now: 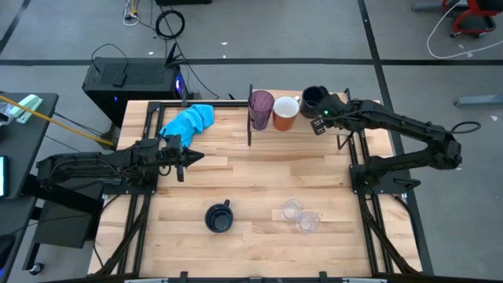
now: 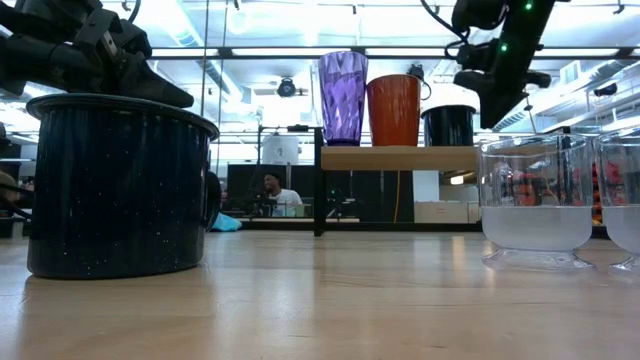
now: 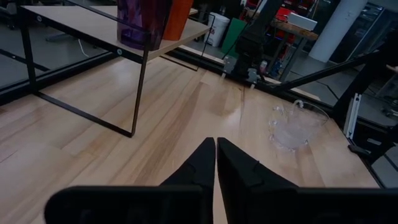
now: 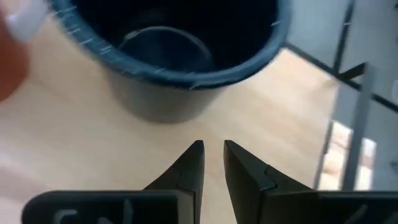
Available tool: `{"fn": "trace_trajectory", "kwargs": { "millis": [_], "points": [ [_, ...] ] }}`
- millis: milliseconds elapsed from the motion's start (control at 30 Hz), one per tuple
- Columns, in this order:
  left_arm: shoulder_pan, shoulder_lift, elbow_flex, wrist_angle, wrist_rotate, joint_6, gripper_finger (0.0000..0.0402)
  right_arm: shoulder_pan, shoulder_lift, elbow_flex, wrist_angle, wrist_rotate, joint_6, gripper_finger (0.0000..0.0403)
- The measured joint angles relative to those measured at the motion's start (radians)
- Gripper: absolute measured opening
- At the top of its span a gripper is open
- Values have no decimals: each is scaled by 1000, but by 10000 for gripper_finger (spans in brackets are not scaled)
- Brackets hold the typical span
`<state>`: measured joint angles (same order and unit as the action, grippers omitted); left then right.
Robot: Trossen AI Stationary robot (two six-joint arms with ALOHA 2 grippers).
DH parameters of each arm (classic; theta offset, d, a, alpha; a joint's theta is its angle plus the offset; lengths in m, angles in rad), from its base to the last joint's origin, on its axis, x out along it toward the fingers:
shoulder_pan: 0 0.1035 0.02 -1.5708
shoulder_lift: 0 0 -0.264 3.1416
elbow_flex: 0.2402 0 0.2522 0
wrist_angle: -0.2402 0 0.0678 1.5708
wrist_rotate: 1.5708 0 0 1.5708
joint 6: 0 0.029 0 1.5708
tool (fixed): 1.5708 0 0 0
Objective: Stack small to large cups/mugs on shelf
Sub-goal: Put the right black mug on the shelf
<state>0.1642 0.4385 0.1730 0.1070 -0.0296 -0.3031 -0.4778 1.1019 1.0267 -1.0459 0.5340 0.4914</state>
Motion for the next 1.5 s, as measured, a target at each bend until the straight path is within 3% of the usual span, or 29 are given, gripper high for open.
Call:
{"fn": "trace_trajectory", "kwargs": {
  "millis": [433, 1500],
  "points": [
    [0, 0, 0, 0, 0, 1, 18, -38, 0, 0, 135, 13, -86, 68],
    [0, 0, 0, 0, 0, 1, 24, -21, 1, -1, 203, -71, -132, 68]
  ]
}}
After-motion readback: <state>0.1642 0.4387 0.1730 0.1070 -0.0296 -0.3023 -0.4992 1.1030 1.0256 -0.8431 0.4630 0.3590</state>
